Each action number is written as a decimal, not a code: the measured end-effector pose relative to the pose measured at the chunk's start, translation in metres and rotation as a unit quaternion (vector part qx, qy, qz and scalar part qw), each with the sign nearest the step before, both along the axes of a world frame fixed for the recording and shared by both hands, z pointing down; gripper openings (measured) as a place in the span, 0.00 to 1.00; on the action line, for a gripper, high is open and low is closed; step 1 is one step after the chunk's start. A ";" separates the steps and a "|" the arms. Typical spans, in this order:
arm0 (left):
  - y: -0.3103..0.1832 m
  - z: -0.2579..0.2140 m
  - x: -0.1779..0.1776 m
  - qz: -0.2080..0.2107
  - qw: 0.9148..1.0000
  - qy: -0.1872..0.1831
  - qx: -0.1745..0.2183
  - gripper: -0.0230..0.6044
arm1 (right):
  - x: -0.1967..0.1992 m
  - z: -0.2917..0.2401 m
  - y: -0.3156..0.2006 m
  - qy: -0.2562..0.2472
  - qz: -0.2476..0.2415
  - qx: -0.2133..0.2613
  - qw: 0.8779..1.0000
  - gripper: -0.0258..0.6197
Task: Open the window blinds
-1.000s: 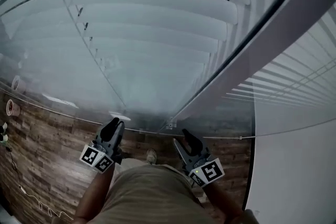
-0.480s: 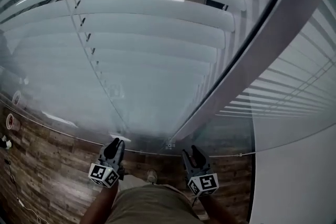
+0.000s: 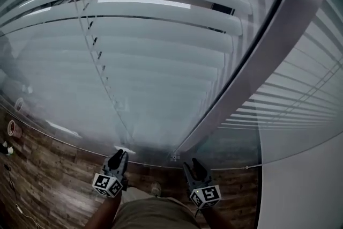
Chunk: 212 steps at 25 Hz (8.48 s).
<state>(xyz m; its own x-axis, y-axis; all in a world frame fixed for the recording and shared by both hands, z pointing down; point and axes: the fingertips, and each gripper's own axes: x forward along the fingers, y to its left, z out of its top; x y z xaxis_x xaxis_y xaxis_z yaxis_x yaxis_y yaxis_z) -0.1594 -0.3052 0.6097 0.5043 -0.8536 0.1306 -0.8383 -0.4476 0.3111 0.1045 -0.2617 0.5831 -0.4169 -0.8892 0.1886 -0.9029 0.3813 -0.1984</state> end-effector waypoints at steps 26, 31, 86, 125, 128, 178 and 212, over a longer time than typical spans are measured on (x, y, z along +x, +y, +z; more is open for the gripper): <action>0.042 0.000 -0.047 -0.013 1.000 0.006 -0.018 0.19 | -0.035 -0.010 0.015 0.018 0.007 -0.001 1.000 0.30; 0.038 -0.025 -0.051 0.000 1.000 0.012 -0.008 0.19 | -0.050 -0.014 0.007 0.079 0.012 -0.012 0.997 0.30; 0.079 -0.052 -0.061 0.030 0.999 0.033 0.006 0.19 | -0.046 -0.038 0.015 -0.149 0.033 -0.100 0.983 0.30; 0.268 -0.069 0.177 0.089 0.993 0.050 -0.050 0.19 | 0.140 -0.033 0.209 0.006 -0.017 -0.140 0.990 0.30; 0.283 -0.066 0.191 0.092 0.993 0.043 -0.053 0.19 | 0.148 -0.037 0.220 0.006 -0.025 -0.140 0.990 0.30; 0.352 -0.051 0.065 0.063 0.997 -0.005 -0.045 0.06 | 0.077 -0.037 0.287 -0.036 0.038 -0.093 0.994 0.30; 0.420 -0.026 -0.123 0.161 0.986 0.009 -0.042 0.06 | -0.186 -0.059 0.389 0.123 0.011 -0.068 0.990 0.29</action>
<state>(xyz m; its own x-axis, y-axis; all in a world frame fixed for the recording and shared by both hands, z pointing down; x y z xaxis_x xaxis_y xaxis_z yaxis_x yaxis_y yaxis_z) -0.2821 0.1148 0.5837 0.7503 -0.6352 0.1832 -0.6511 -0.6617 0.3719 -0.0812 0.1277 0.5240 -0.3234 -0.8574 0.4003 -0.9384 0.3451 -0.0187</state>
